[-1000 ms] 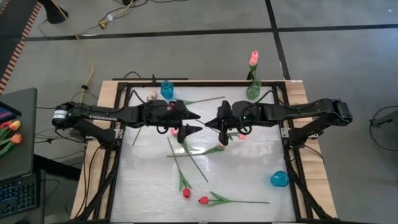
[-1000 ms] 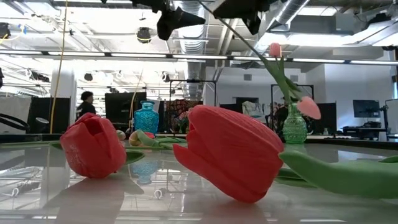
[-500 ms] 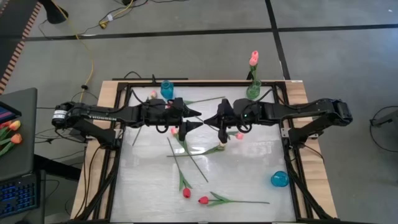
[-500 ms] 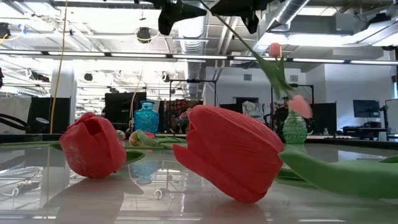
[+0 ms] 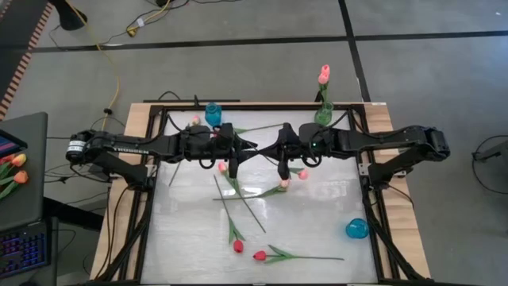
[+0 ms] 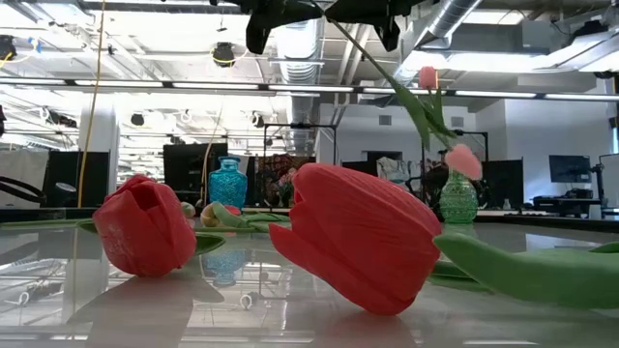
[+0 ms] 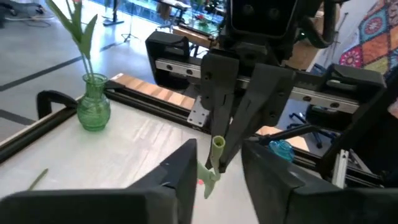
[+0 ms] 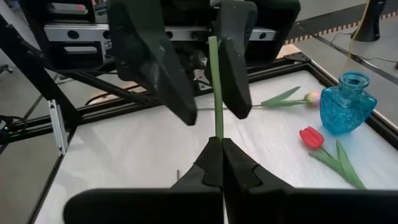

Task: Sort flowers into vase by color
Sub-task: Put the pink flower into the green vase

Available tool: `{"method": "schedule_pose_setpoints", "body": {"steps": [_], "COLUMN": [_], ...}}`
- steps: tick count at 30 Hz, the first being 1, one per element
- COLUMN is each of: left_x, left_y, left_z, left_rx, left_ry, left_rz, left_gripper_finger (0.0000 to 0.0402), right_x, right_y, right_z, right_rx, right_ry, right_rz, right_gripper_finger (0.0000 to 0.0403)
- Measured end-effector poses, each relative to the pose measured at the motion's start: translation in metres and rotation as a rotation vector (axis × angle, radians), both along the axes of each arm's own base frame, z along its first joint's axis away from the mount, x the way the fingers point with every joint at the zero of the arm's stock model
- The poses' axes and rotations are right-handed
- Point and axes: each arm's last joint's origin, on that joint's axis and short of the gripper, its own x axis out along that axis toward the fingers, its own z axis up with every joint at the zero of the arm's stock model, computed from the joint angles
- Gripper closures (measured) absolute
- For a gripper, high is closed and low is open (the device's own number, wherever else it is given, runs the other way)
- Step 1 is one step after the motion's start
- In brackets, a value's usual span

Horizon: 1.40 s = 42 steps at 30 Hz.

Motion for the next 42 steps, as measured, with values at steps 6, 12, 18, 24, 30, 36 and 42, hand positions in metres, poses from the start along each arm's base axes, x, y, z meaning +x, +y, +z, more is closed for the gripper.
{"method": "schedule_pose_setpoints", "body": {"steps": [6,12,18,24,30,36,42], "left_x": [0.0,0.0,0.0,0.0,-0.002,-0.014,-0.031], "left_y": [0.001,0.001,0.001,0.001,0.005,0.017,0.034], "left_z": [0.0,0.0,0.0,0.0,0.001,0.009,0.01], "left_rx": [0.005,0.004,0.003,-0.005,-0.028,-0.094,-0.258], "left_ry": [0.0,0.0,0.002,0.0,-0.005,-0.017,0.044], "left_rz": [0.042,0.042,0.042,0.04,0.04,0.078,0.1], "left_gripper_finger": [0.0371,0.0398,0.0401,0.0401,0.0401,0.0401,0.0401], "right_x": [0.0,0.0,0.0,0.0,0.0,0.0,-0.002], "right_y": [0.0,0.0,0.0,0.0,0.0,0.001,0.011], "right_z": [0.0,0.0,0.0,0.0,0.0,0.003,0.023], "right_rx": [0.0,-0.001,-0.065,-0.15,-0.222,-0.276,-0.592], "right_ry": [0.0,0.0,0.005,0.011,0.018,0.032,0.056], "right_rz": [-0.001,0.0,0.021,0.052,0.077,0.099,0.236], "right_gripper_finger": [0.0381,0.0349,0.0327,0.0294,0.0227,0.0156,0.0138]}}
